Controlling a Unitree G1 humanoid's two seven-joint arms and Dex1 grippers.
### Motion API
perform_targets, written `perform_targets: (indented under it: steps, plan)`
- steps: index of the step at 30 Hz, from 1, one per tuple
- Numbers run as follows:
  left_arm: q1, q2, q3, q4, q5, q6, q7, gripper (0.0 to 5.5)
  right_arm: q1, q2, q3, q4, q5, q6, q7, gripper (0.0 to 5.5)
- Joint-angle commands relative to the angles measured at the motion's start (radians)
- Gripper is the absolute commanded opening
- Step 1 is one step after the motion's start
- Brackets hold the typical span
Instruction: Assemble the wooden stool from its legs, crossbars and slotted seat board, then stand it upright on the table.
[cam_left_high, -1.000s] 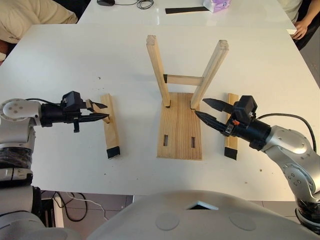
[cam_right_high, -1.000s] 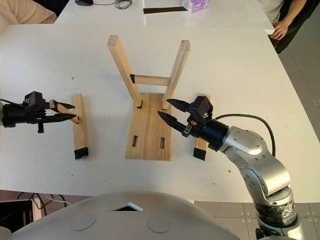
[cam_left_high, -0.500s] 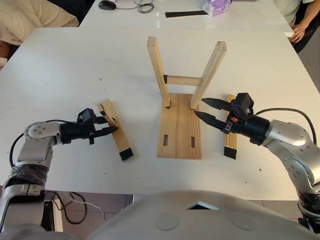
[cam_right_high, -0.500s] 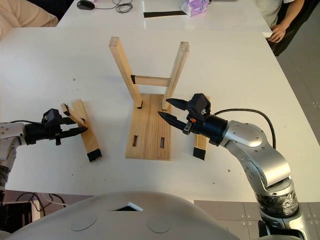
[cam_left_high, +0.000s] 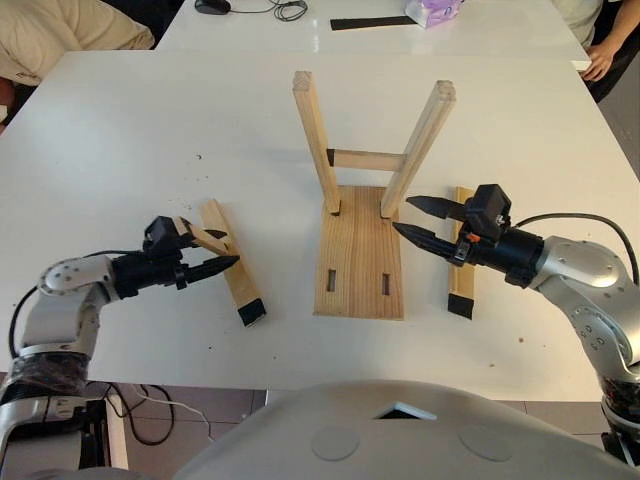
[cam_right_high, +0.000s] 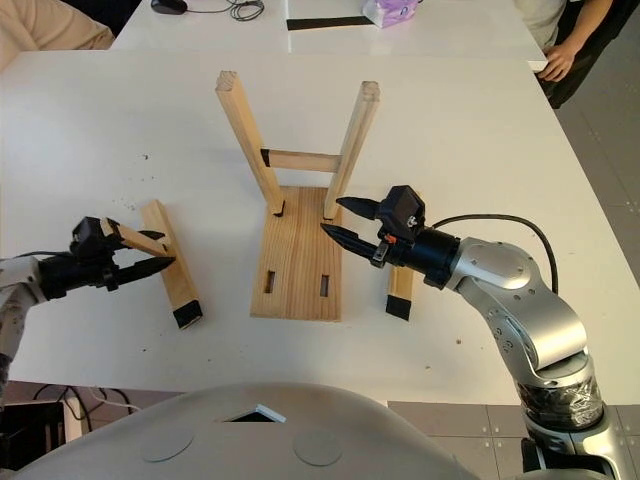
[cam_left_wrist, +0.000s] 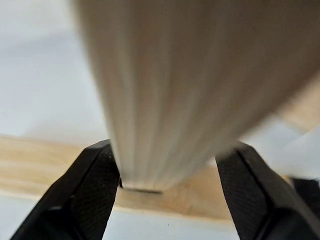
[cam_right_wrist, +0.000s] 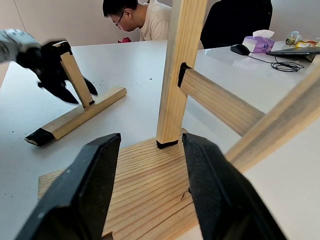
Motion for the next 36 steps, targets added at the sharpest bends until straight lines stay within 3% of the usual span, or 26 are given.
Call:
perform_targets:
  steps: [1,8,11,16,28,36]
  plan:
    - [-0.019,0.025,0.098,-0.134,-0.111,0.126,0.03,3.14,0.0,-0.001,-0.011,-0.011,0.003,0.001,0.0,2.26]
    - [-0.09,0.013,0.222,-0.312,-0.289,0.285,0.126,3.14,0.008,0.011,-0.028,-0.04,0.042,0.006,0.003,2.26]
    - [-0.088,0.006,0.219,-0.349,-0.304,0.311,0.138,3.14,0.014,0.012,-0.025,-0.043,0.043,0.004,-0.002,2.26]
    - [-0.083,-0.009,0.214,-0.342,-0.29,0.317,0.146,2.47,0.013,0.008,-0.025,-0.039,0.044,0.004,0.0,2.26]
    - [-0.151,0.029,0.284,-0.356,-0.415,0.447,0.155,2.47,-0.03,0.017,-0.05,-0.059,0.093,0.036,-0.027,2.26]
    - [-0.118,0.036,0.29,-0.365,-0.383,0.444,0.121,2.47,-0.033,0.009,-0.06,-0.067,0.116,0.05,-0.023,2.26]
